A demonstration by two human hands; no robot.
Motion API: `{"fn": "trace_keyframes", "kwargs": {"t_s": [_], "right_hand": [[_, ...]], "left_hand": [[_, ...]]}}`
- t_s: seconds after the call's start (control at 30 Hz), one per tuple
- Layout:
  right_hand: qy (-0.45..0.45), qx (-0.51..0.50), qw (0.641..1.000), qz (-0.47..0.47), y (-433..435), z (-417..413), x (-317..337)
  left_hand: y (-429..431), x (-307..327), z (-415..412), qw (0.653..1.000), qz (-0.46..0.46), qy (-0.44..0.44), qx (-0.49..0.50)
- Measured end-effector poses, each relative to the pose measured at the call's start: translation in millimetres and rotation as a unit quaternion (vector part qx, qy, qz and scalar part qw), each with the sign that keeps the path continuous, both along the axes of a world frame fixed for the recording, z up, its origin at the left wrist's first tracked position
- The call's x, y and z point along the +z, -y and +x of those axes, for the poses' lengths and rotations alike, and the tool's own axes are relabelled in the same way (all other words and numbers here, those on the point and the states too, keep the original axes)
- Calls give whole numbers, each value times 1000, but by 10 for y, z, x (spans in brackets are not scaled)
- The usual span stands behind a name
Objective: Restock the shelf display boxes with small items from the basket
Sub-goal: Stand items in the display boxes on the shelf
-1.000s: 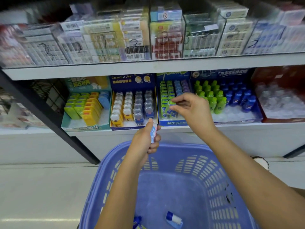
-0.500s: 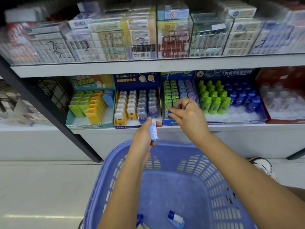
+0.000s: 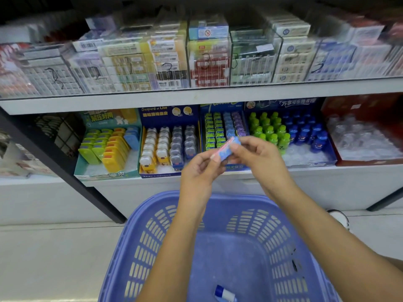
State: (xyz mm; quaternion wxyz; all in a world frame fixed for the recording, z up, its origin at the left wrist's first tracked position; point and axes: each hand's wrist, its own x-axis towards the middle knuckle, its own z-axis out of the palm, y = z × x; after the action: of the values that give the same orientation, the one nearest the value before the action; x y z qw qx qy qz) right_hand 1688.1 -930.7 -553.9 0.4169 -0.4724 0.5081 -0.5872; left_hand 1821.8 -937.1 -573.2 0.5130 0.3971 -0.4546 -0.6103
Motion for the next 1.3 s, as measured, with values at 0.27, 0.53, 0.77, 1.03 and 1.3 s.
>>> {"fn": "trace_keyframes", "kwargs": {"t_s": [0.27, 0.53, 0.77, 1.03, 1.3], "right_hand": [[-347, -95, 930, -75, 84, -346, -93], [-378, -67, 918, -101, 137, -346, -165], [-409, -56, 903, -119, 212, -373, -141], [-408, -46, 906, -103, 275, -431, -171], [-500, -35, 856, -127, 254, -397, -193]], "left_hand": [[-38, -321, 14, 813, -265, 515, -59], [-6, -287, 21, 798, -264, 537, -74], [-10, -273, 26, 783, -269, 555, -83], [17, -276, 37, 777, -269, 561, -95], [57, -283, 77, 783, -272, 549, -113]]}}
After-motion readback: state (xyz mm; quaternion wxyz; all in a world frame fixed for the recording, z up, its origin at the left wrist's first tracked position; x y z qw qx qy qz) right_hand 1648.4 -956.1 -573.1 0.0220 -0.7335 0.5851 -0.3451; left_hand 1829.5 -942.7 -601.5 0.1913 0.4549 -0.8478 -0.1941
